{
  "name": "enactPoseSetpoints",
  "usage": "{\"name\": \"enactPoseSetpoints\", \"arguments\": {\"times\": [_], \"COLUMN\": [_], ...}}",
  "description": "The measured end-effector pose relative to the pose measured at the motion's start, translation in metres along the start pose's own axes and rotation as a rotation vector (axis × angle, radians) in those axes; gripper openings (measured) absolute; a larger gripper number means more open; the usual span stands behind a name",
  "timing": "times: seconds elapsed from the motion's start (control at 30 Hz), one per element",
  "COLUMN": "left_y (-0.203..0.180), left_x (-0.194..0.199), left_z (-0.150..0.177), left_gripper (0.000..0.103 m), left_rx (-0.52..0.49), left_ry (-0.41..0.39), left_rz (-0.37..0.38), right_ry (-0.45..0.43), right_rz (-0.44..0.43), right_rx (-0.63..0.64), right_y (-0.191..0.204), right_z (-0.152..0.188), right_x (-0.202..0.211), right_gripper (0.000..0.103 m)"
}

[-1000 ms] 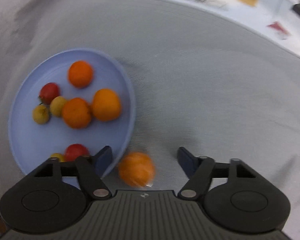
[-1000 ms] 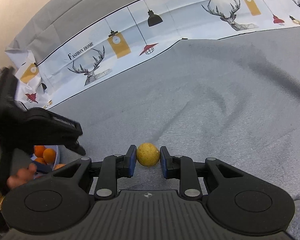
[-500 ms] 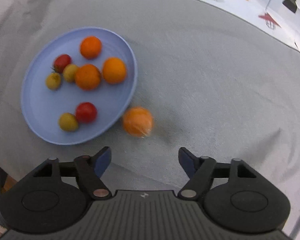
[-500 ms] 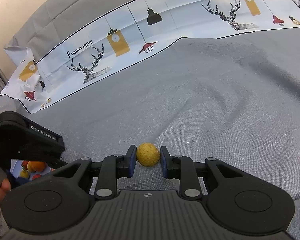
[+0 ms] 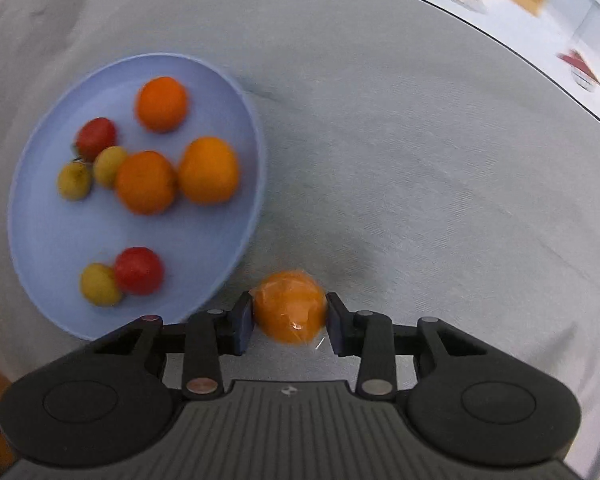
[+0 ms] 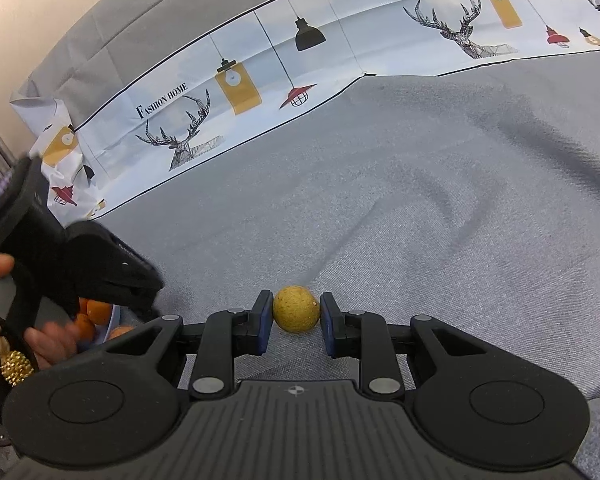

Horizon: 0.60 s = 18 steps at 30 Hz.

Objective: Organize fruits
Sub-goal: 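Close the left tool on the small orange mandarin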

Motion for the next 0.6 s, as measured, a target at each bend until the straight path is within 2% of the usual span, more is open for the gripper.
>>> {"name": "enactPoseSetpoints", "arguments": {"times": [0.07, 0.17, 0.37, 0.6], "left_y": [-0.001, -0.003, -0.004, 0.043], "left_x": [0.003, 0.014, 0.063, 0.117], "left_z": [0.003, 0.012, 0.031, 0.041], "left_gripper": [0.041, 0.041, 0.041, 0.041], "left_rx": [-0.016, -0.078, -0.202, -0.334], "left_ry": [0.010, -0.017, -0.070, -0.200], "left_rz": [0.005, 0.018, 0.126, 0.220], "right_ry": [0.000, -0.002, -0.025, -0.059], "right_rz": [0.000, 0.001, 0.002, -0.002], "right_rx": [0.001, 0.004, 0.020, 0.107], "right_y": [0.000, 0.000, 0.004, 0.025], "right_z": [0.000, 0.000, 0.000, -0.008], "right_x": [0.000, 0.000, 0.004, 0.032], "right_gripper": [0.026, 0.026, 0.026, 0.026]}}
Point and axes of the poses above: each gripper's, at about its wrist camera, not at the fingertips, and x roughly against the way its jaws point, y to its left, z to its underside, the point moved 1 cm from there along -x, roughly the way its jaws point, and after that the axes turned 8 degrees about -y, right-handed, at the moved point
